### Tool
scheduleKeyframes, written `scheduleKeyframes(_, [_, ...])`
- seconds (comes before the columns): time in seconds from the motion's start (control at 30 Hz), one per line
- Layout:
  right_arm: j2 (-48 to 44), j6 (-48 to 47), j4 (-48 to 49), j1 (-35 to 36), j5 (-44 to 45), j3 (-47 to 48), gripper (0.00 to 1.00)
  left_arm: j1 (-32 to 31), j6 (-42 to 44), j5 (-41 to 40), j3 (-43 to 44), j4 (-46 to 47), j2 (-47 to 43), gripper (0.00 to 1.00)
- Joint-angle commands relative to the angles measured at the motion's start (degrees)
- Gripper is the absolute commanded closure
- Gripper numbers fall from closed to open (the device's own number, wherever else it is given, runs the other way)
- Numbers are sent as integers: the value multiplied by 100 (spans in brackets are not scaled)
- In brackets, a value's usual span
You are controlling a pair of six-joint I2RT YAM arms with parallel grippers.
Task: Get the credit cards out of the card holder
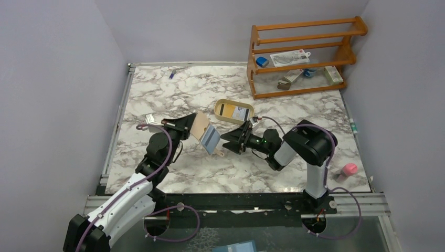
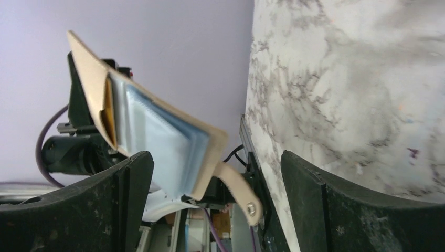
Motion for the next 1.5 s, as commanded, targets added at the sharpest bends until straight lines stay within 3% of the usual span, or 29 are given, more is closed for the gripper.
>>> scheduleKeyframes(0.0, [437,382,1834,124,368,70,4,11,-1097,-486,-315,478,-183,100])
scheduleKeyframes(0.43, [326,9,1834,426,307,850,4,10,-2120,-687,-876,1142,-244,100])
scheduleKeyframes(0.8, [175,-106,1834,606,339,989,10,9,-2134,-849,-974,1357,-233,100])
scheduleKeyframes(1.0, [36,-56,1834,606,283,927,36,9,-2160,-953,-1066,1362,-297,100])
scheduleKeyframes(1.13, [56,38,1834,606,370,845,75,18,-2259,-1015,-1171,1361,-359,100])
scheduleKeyframes(1.27, [6,89,1825,604,383,783,98,18,-2219,-1066,-1308,1342,-481,100])
scheduleKeyframes(1.4, [-204,142,1520,567,155,763,99,37,-1736,-884,-1227,1002,-609,100])
scheduleKeyframes(1.47, [-512,2,1028,538,12,697,99,113,-1261,-583,-984,466,-663,80])
